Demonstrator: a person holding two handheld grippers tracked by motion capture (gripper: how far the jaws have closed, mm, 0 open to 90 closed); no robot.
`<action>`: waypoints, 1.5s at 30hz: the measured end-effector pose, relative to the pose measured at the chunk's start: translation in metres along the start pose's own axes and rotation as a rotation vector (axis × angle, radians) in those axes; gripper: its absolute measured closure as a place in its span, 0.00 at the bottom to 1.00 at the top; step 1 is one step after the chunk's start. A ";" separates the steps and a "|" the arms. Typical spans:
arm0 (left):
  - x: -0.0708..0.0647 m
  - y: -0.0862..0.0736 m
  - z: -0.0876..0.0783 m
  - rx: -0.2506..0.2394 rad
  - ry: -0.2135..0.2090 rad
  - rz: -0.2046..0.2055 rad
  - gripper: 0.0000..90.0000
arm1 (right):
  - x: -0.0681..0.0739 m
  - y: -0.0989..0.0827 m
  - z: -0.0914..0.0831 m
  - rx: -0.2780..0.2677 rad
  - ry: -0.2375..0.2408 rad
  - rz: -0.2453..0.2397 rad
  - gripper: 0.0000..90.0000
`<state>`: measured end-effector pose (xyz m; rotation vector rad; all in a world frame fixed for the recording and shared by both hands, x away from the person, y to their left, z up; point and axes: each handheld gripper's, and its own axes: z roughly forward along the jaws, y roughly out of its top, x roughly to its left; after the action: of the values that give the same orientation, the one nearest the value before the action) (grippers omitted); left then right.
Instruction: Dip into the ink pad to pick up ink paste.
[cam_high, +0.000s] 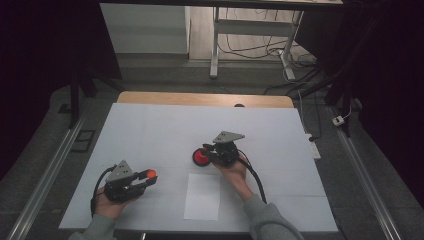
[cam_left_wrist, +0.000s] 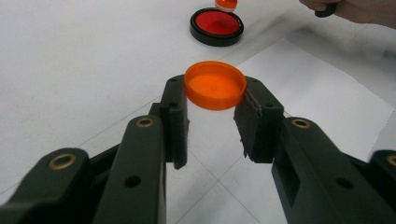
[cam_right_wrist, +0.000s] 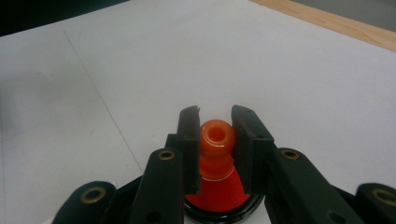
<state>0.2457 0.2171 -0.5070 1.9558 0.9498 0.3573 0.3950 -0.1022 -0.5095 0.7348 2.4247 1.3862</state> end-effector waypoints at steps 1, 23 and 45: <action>0.000 0.000 0.000 0.000 0.000 0.000 0.73 | 0.000 0.000 0.001 -0.002 -0.001 -0.002 0.81; 0.000 -0.001 0.000 0.002 0.001 -0.001 0.73 | 0.003 -0.005 0.015 0.074 -0.036 -0.034 0.82; -0.001 0.000 0.000 0.001 0.005 0.003 0.73 | 0.004 -0.012 0.014 0.035 -0.046 -0.040 0.82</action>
<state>0.2450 0.2170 -0.5067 1.9584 0.9506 0.3633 0.3943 -0.0946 -0.5274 0.7151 2.4202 1.3008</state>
